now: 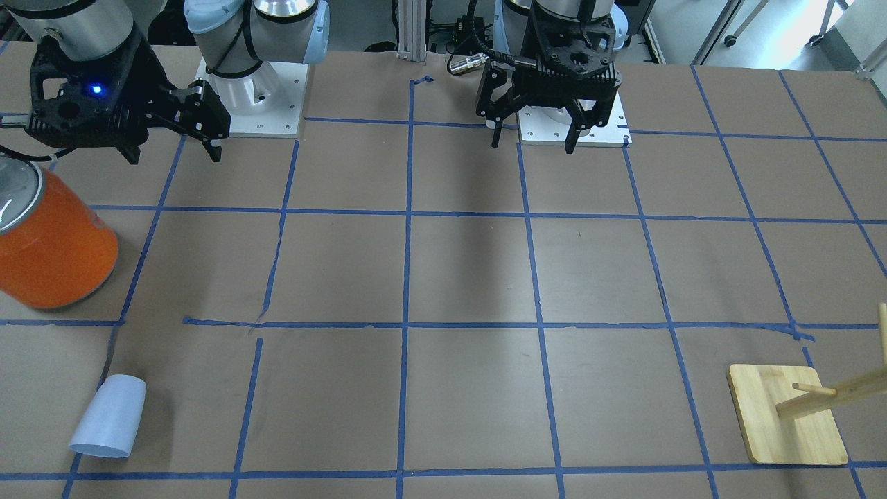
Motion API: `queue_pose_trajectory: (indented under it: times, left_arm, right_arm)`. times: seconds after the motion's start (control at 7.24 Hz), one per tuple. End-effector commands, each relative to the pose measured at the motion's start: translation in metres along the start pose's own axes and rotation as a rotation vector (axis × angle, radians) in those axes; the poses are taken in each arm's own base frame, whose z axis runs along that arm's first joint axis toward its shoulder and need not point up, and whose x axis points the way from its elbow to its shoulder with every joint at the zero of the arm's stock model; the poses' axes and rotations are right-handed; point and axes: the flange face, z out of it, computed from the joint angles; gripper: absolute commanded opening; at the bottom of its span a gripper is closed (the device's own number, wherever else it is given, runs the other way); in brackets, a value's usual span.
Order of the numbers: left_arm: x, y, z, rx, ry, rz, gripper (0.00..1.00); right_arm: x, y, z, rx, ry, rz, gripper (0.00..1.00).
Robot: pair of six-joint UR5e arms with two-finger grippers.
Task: Flip cup
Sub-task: 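Lower the right gripper over the pale blue cup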
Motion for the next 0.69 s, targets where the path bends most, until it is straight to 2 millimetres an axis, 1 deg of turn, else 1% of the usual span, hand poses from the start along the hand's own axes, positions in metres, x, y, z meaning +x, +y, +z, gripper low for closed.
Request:
queue_pose_trajectory:
  times: [0.0,0.14,0.28,0.41,0.55]
  left_arm:
    - [-0.002,-0.002,-0.008,0.015,0.003,-0.006,1.0]
    - [-0.006,-0.006,-0.013,0.025,0.004,-0.018,1.0]
    - [-0.008,-0.007,-0.014,0.03,0.006,-0.021,1.0]
    - [-0.013,-0.011,-0.018,0.038,0.005,-0.033,1.0]
    - [-0.018,-0.015,-0.02,0.038,0.044,-0.051,1.0]
  right_arm:
    - [0.002,-0.005,-0.002,0.029,-0.001,-0.001,1.0]
    - [0.008,-0.015,-0.001,0.095,0.008,0.01,1.0]
    - [0.015,-0.017,0.0,0.088,0.008,0.025,1.0]
    - [0.017,-0.014,0.007,0.046,0.006,0.027,1.0]
    - [0.023,-0.011,0.009,0.015,0.053,0.031,1.0]
